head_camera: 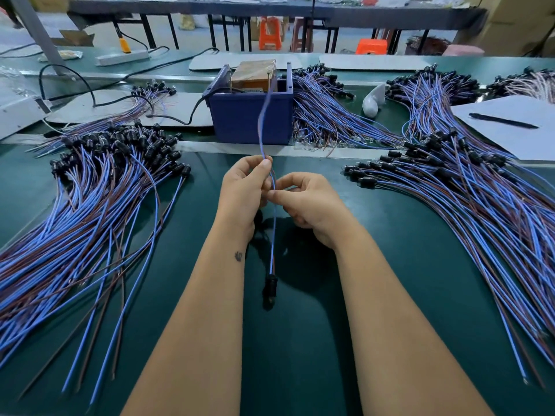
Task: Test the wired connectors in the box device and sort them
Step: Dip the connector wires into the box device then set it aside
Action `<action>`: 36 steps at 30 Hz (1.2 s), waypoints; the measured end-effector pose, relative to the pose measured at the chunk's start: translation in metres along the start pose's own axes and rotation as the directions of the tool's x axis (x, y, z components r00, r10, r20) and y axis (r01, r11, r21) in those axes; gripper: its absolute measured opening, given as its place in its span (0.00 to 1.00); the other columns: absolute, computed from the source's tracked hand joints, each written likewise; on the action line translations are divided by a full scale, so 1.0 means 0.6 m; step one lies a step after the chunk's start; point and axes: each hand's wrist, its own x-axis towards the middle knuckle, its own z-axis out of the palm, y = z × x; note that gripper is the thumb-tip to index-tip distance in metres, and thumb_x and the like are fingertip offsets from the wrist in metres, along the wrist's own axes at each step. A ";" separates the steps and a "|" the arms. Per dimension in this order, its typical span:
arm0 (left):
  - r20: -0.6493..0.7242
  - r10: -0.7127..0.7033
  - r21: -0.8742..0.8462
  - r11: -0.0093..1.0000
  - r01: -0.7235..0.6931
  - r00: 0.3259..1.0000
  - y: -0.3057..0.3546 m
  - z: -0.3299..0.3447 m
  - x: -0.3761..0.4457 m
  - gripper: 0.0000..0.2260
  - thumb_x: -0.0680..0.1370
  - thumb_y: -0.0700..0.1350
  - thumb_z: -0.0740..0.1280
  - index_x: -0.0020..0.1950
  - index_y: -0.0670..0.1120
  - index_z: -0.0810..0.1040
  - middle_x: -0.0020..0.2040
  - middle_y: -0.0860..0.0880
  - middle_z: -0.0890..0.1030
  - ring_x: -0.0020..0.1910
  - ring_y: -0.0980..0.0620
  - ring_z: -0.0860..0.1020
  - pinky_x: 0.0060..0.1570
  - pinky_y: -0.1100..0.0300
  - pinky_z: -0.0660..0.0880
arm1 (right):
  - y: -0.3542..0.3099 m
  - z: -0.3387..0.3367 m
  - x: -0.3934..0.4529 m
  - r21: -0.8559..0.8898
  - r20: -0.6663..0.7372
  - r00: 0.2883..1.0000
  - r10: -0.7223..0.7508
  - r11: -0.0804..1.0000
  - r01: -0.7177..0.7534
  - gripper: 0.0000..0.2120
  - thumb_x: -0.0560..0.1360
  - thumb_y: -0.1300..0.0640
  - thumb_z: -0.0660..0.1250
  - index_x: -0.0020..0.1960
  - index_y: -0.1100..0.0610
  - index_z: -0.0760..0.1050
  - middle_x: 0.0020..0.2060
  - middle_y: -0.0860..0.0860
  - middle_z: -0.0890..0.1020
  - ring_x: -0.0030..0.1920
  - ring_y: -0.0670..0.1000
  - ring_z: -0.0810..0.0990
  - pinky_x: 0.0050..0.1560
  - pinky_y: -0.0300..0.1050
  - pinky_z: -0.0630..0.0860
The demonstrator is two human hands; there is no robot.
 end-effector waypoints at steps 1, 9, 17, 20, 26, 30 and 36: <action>-0.005 -0.007 -0.048 0.999 0.007 1.000 0.001 0.002 0.001 0.07 0.82 0.40 0.62 0.44 0.48 0.74 0.25 0.55 0.72 0.25 0.58 0.67 0.29 0.64 0.66 | 0.001 0.000 0.001 -0.037 0.018 1.000 0.001 0.999 -0.001 0.06 0.74 0.63 0.71 0.42 0.57 0.75 0.20 0.45 0.68 0.19 0.42 0.61 0.19 0.33 0.55; 0.058 -0.112 -0.437 0.891 0.126 0.992 0.019 -0.011 -0.005 0.09 0.80 0.41 0.56 0.42 0.50 0.69 0.29 0.51 0.74 0.29 0.53 0.71 0.33 0.61 0.66 | 0.002 0.009 0.003 -0.387 -0.219 0.960 -0.176 0.919 0.080 0.09 0.75 0.53 0.71 0.36 0.54 0.78 0.26 0.49 0.76 0.31 0.51 0.77 0.35 0.43 0.72; 0.321 0.051 -0.464 0.879 0.110 0.946 0.022 -0.010 -0.020 0.06 0.79 0.41 0.58 0.47 0.51 0.72 0.36 0.52 0.79 0.35 0.53 0.75 0.40 0.60 0.70 | -0.021 -0.009 -0.012 -0.203 -0.444 0.860 -0.250 0.963 0.175 0.08 0.76 0.54 0.69 0.38 0.50 0.77 0.28 0.50 0.80 0.29 0.49 0.77 0.39 0.53 0.78; 0.412 0.135 -0.451 0.890 0.073 0.901 0.020 -0.008 -0.023 0.06 0.77 0.43 0.62 0.46 0.53 0.77 0.40 0.52 0.81 0.39 0.54 0.77 0.44 0.58 0.70 | -0.041 -0.024 -0.020 -0.018 -0.458 0.861 -0.222 0.971 0.240 0.08 0.76 0.62 0.66 0.40 0.53 0.77 0.29 0.51 0.80 0.27 0.48 0.76 0.32 0.45 0.74; 0.594 0.188 -0.218 0.974 -0.069 0.782 0.015 0.030 -0.051 0.05 0.68 0.43 0.74 0.42 0.52 0.84 0.41 0.52 0.84 0.40 0.58 0.80 0.45 0.63 0.73 | -0.070 -0.087 -0.028 0.271 -0.406 0.902 -0.145 0.924 0.270 0.11 0.76 0.63 0.61 0.39 0.61 0.79 0.30 0.54 0.80 0.28 0.50 0.75 0.29 0.39 0.75; 0.665 0.051 0.234 0.933 -0.272 0.745 -0.008 0.055 -0.063 0.07 0.73 0.33 0.72 0.46 0.44 0.84 0.28 0.61 0.78 0.24 0.65 0.69 0.29 0.76 0.65 | -0.045 -0.141 -0.033 -0.064 -0.382 0.919 -0.098 0.995 0.080 0.06 0.77 0.68 0.64 0.46 0.61 0.78 0.33 0.55 0.80 0.27 0.47 0.75 0.32 0.38 0.75; 0.578 0.023 0.410 0.856 -0.315 0.816 -0.022 0.049 -0.050 0.15 0.75 0.35 0.69 0.48 0.55 0.83 0.46 0.55 0.85 0.31 0.66 0.75 0.41 0.69 0.72 | -0.017 -0.227 -0.042 -0.469 -0.496 0.861 -0.115 0.870 -0.154 0.12 0.74 0.67 0.65 0.55 0.57 0.77 0.41 0.55 0.84 0.41 0.55 0.81 0.45 0.49 0.79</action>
